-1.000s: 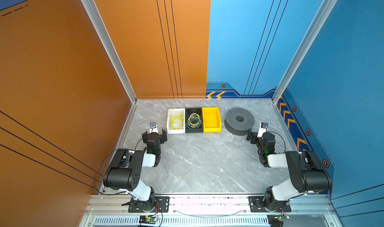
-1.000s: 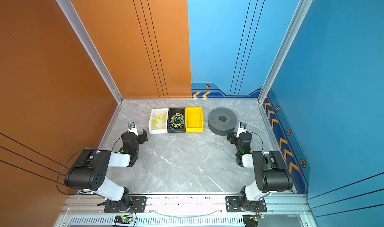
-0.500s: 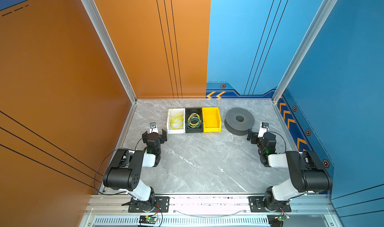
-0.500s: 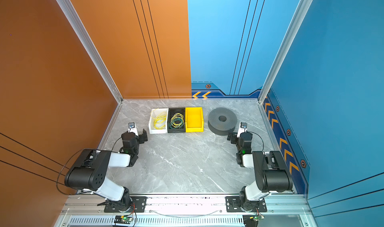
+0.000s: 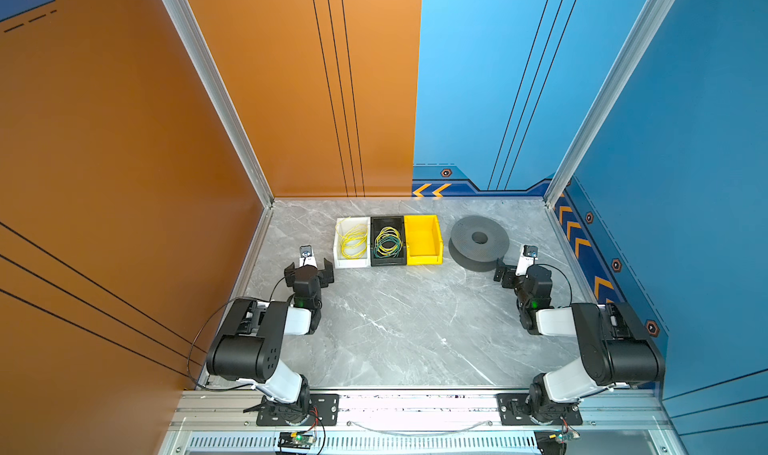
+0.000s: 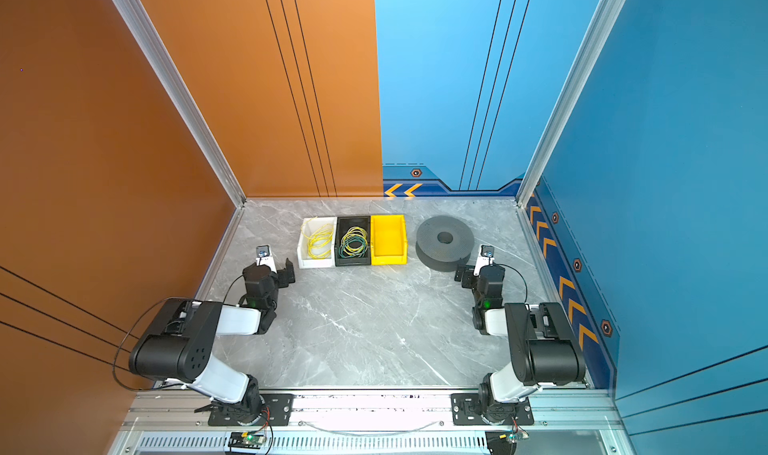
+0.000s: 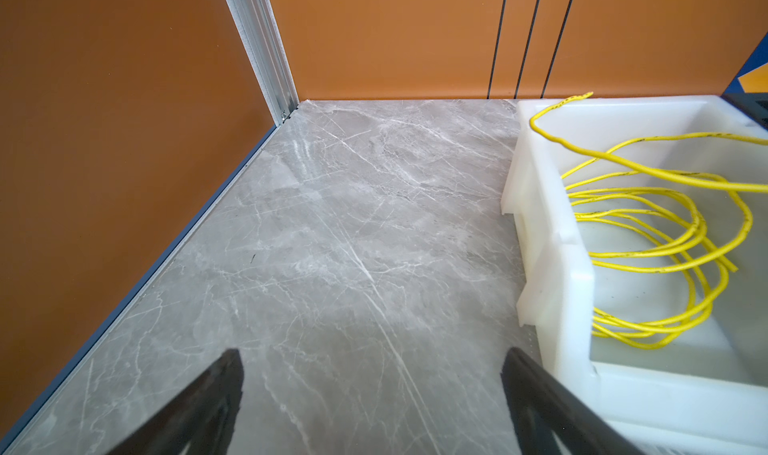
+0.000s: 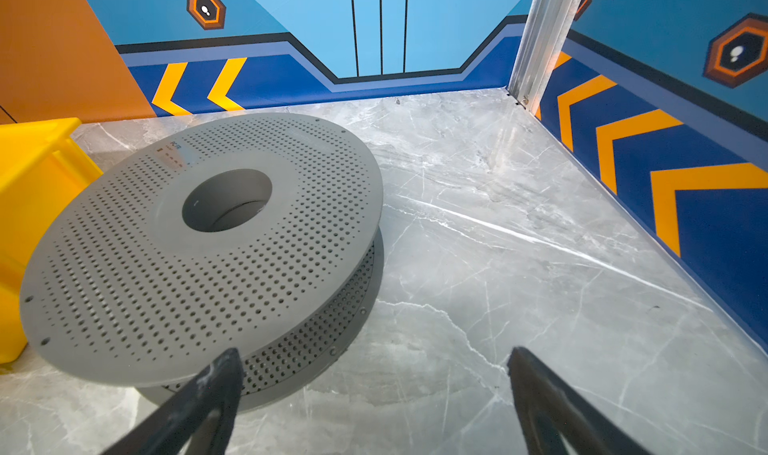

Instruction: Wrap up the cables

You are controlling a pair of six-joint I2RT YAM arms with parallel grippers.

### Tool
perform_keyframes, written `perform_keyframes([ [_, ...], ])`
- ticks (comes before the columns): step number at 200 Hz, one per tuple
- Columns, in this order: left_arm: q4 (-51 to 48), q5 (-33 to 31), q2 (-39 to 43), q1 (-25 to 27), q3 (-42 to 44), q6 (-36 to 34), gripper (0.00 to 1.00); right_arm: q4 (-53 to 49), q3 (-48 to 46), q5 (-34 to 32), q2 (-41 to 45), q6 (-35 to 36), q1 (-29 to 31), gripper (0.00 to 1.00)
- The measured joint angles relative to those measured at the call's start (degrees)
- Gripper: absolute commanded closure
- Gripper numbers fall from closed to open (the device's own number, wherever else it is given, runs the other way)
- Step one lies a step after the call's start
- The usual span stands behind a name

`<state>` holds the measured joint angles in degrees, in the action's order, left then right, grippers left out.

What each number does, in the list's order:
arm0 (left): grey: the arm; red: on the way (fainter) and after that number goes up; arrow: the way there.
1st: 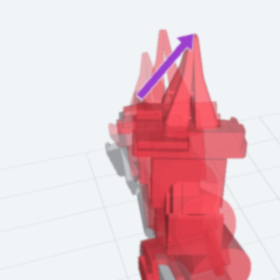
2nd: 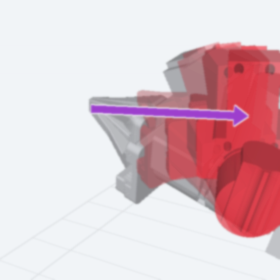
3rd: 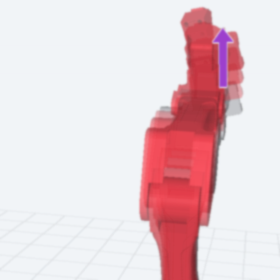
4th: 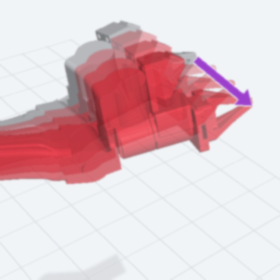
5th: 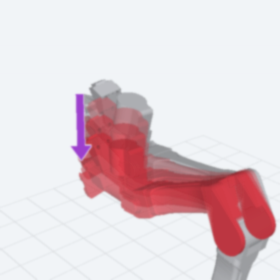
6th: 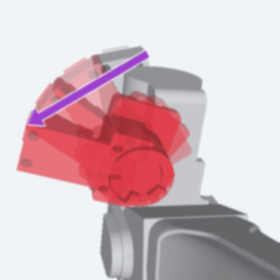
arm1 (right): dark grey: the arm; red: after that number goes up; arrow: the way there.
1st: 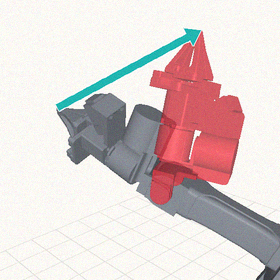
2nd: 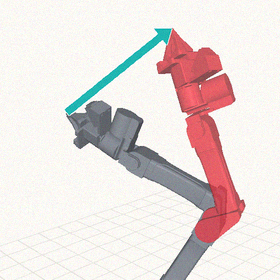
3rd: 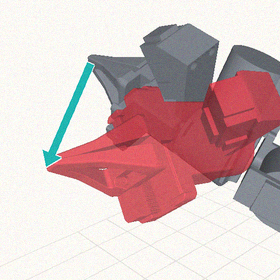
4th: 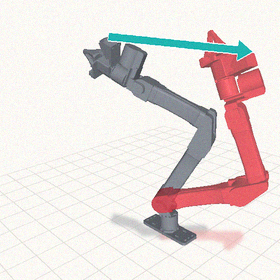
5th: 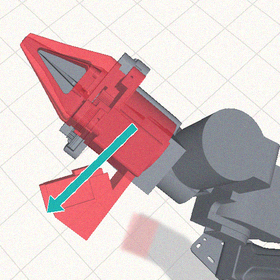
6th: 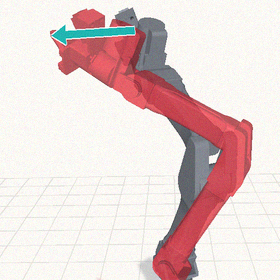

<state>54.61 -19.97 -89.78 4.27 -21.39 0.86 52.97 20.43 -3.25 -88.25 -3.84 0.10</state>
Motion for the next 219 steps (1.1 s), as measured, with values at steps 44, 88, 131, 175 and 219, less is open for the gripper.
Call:
perform_keyframes([
  [44, 0.0, 0.1, 0.0, -0.1, 0.0, 0.0, 0.02, 0.0, 0.0, -0.3, 0.0, 0.0, 0.3, 0.0],
  [88, -5.2, -1.3, 4.4, -0.5, -0.5, 0.3, 0.02, -2.7, 0.0, -4.2, 4.5, -1.1, 0.3, 0.0],
  [131, -29.4, -5.2, 12.9, 0.1, -16.0, 1.0, 0.02, -18.3, 4.4, -6.4, 19.8, -7.6, -1.1, 0.0],
  [175, -50.0, -12.7, 15.5, 10.1, -29.7, 5.1, 0.02, -40.0, 19.8, -4.1, 26.9, -15.6, -4.3, 0.11],
  [219, -65.0, -13.8, 14.5, 23.5, -35.1, 12.9, 0.03, -52.9, 30.3, 10.8, 18.8, -24.3, -7.9, 0.15],
])
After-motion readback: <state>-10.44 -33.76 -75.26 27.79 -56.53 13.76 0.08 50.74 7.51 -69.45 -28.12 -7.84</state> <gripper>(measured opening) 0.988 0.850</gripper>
